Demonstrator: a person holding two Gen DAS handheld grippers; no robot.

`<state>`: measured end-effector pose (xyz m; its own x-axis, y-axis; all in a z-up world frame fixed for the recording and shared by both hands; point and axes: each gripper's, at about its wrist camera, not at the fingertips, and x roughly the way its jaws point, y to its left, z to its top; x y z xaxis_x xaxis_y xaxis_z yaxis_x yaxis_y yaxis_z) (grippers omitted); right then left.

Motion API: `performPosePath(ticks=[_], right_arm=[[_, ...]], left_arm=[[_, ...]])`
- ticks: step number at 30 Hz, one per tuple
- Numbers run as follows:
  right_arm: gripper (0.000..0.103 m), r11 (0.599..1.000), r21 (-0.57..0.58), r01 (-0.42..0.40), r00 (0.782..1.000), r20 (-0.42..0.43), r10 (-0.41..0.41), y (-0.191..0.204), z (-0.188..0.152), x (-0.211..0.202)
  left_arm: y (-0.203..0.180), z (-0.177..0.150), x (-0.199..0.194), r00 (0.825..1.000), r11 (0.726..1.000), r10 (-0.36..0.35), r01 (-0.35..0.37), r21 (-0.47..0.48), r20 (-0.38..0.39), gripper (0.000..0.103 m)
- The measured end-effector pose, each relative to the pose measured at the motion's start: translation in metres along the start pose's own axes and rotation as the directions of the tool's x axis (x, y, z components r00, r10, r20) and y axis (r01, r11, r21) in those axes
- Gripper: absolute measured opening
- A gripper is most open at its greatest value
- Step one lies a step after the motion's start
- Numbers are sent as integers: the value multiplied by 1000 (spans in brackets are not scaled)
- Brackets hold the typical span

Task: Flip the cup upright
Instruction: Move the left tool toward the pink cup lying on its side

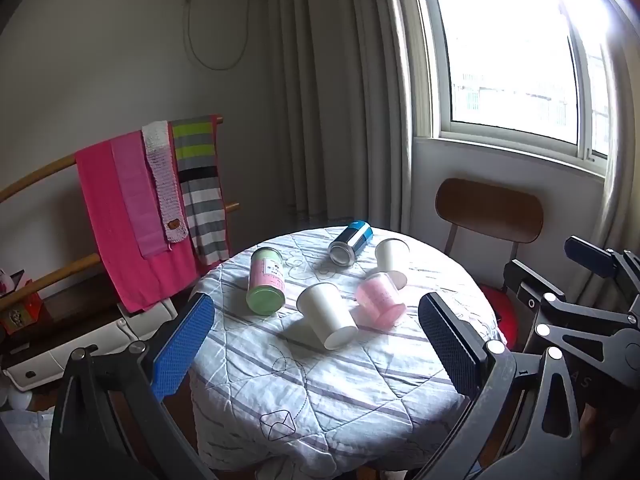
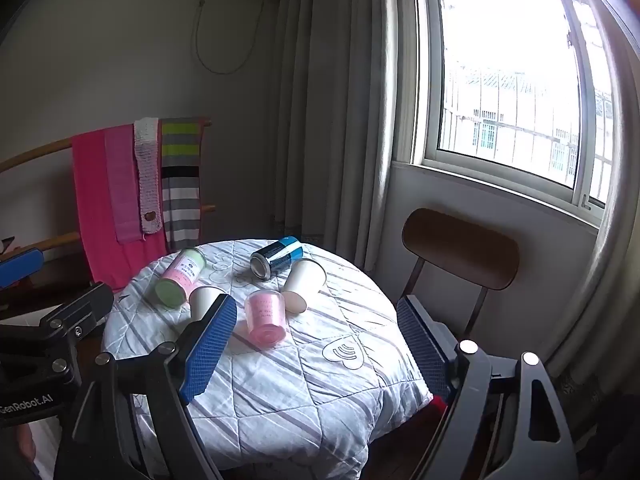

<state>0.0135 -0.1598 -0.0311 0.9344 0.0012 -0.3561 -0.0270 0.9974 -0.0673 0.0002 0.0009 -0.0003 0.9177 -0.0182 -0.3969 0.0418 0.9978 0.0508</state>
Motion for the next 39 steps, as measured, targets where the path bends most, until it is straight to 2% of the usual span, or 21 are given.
performPosePath(ticks=[11,14,39], right_arm=[[84,1000,8,-4,999,-32,4,-3,0,2],[84,1000,3,-6,1000,-26,6,-1,0,-2],[84,1000,8,-8,999,-39,9,-4,-2,5]], left_arm=[[10,-2,0,1000,1000,-12,13,13,-14,103],[1,-9,1,1000,1000,9,-9,8,-16,103],[-1,-13,11,999,1000,0,0,0,-49,103]])
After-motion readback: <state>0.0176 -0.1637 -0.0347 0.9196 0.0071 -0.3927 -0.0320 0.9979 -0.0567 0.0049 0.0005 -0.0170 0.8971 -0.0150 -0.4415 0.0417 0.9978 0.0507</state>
